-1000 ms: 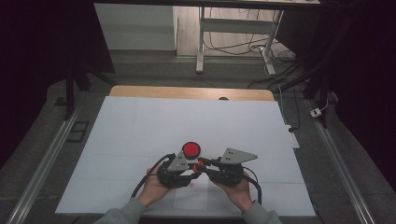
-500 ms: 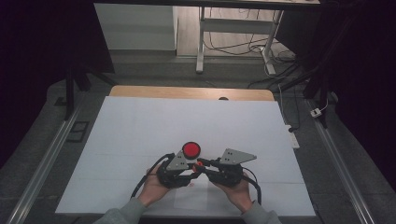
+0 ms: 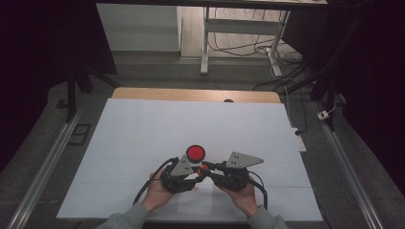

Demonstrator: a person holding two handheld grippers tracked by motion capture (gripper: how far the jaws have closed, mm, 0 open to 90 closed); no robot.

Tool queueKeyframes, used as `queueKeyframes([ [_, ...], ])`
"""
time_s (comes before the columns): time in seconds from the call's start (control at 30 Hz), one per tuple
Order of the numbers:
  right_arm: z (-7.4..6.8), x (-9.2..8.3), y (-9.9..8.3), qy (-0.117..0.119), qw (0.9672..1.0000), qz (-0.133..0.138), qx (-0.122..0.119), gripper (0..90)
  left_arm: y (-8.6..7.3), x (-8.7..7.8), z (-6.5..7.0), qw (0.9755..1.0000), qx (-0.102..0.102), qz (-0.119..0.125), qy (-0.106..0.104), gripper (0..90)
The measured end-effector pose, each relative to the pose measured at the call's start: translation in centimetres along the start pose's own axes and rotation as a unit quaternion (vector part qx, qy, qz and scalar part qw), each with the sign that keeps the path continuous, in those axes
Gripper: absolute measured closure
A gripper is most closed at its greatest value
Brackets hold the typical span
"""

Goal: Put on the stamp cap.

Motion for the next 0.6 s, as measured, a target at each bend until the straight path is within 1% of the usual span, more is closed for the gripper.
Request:
queueKeyframes([
  [0.27, -0.02, -0.10, 0.08, 0.001, 1.0000, 0.008, 0.005, 72.6, 0.12, -0.13, 0.08, 1.0000, 0.002, 0.008, 0.003, 65.9],
  [0.37, -0.05, -0.13, 0.12, 0.002, 0.9999, 0.011, 0.008, 72.6, 0.11, -0.15, 0.11, 1.0000, 0.001, 0.007, 0.002, 65.9],
  [0.53, -0.11, -0.09, 0.05, -0.001, 0.9999, 0.010, 0.002, 72.7, 0.06, -0.13, 0.12, 1.0000, 0.002, 0.007, 0.006, 65.9],
  [0.6, -0.15, -0.10, 0.02, -0.001, 0.9999, 0.010, 0.000, 72.8, 0.03, -0.14, 0.14, 1.0000, 0.000, 0.006, 0.004, 65.9],
])
Point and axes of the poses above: each handheld gripper's, and its own axes: x roughly forward along the jaws, y roughly out of its top, z roughly to its right, the point moved 10 cm from there along x, roughly forward along the jaws, and after that the axes turned 11 degrees about -x, right-handed, at the moved point
